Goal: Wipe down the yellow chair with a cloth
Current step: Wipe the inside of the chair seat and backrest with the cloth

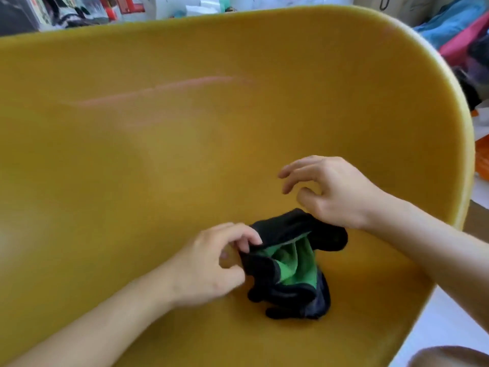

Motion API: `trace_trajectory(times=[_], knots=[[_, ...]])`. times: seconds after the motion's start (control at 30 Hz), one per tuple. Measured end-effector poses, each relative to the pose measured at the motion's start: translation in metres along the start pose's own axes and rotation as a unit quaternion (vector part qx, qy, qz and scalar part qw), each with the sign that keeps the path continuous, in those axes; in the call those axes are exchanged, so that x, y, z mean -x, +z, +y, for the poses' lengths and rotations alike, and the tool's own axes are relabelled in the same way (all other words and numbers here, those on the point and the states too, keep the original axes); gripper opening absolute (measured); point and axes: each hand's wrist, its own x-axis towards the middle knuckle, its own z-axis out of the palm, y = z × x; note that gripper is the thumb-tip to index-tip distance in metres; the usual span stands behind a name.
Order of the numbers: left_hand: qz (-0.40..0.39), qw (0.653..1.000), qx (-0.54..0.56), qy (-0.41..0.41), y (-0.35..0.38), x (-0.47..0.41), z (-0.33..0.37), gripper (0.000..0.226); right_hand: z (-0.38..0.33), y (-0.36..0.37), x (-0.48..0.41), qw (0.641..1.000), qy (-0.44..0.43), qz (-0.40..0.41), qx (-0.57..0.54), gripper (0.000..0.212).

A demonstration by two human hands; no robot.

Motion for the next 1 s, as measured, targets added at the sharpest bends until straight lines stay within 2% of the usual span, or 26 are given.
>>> trace_trajectory(times=[0.03,0.07,0.1,0.13,0.23,0.3,0.4,0.43,0.5,0.57,0.63,0.7,0.73,0.8,0.9,0.97,1.0], knots=[[0.078,0.997,0.011,-0.014,-0.006,-0.006,-0.014,0.038,-0.015,0.008,0.004,0.996,-0.045,-0.057,0.042,0.039],[0.139,0.990,-0.027,-0.020,-0.010,-0.014,-0.027,0.039,-0.030,0.020,0.009,0.980,-0.079,-0.154,0.097,0.053],[0.175,0.980,-0.089,-0.026,-0.010,-0.022,-0.039,0.043,-0.041,0.036,0.014,0.952,-0.105,-0.244,0.154,0.064],[0.193,0.971,-0.139,-0.031,-0.007,-0.029,-0.050,0.051,-0.049,0.051,0.018,0.929,-0.121,-0.292,0.191,0.063],[0.131,0.964,-0.221,-0.070,0.017,-0.035,-0.065,0.067,-0.020,0.057,0.010,0.934,-0.125,-0.235,0.237,0.045],[0.103,0.950,-0.284,-0.080,0.034,-0.031,-0.071,0.067,0.025,0.028,-0.012,0.925,-0.082,-0.172,0.328,0.044],[0.112,0.942,-0.307,-0.075,0.037,-0.029,-0.075,0.062,0.077,-0.039,-0.066,0.872,0.037,-0.020,0.487,0.042],[0.109,0.938,-0.318,-0.080,0.037,-0.029,-0.075,0.059,0.084,-0.052,-0.084,0.855,0.088,0.027,0.510,0.045],[0.105,0.933,-0.334,-0.087,0.037,-0.030,-0.076,0.054,0.079,-0.043,-0.105,0.862,0.168,0.099,0.467,0.056],[0.093,0.932,-0.338,-0.095,0.038,-0.028,-0.074,0.052,0.055,0.010,-0.102,0.899,0.160,0.076,0.400,0.063],[0.094,0.933,-0.334,-0.093,0.035,-0.028,-0.070,0.052,0.026,0.071,-0.081,0.932,0.086,-0.016,0.350,0.063],[0.085,0.933,-0.337,-0.098,0.033,-0.027,-0.067,0.052,0.017,0.073,-0.071,0.934,0.002,-0.095,0.345,0.056],[0.078,0.933,-0.334,-0.110,0.031,-0.027,-0.064,0.053,0.023,0.050,-0.072,0.926,-0.020,-0.103,0.364,0.053],[0.077,0.939,-0.304,-0.139,0.028,-0.029,-0.052,0.059,0.053,-0.012,-0.082,0.893,-0.024,-0.045,0.447,0.045],[0.072,0.954,-0.264,-0.121,0.033,-0.050,-0.028,0.058,0.090,-0.117,-0.103,0.844,0.065,0.073,0.528,0.031],[0.031,0.962,-0.253,-0.103,0.040,-0.070,-0.008,0.063,0.083,-0.124,-0.100,0.849,0.101,0.101,0.509,0.035],[0.024,0.963,-0.250,-0.101,0.043,-0.078,0.001,0.066,0.075,-0.106,-0.090,0.859,0.105,0.083,0.495,0.038]])
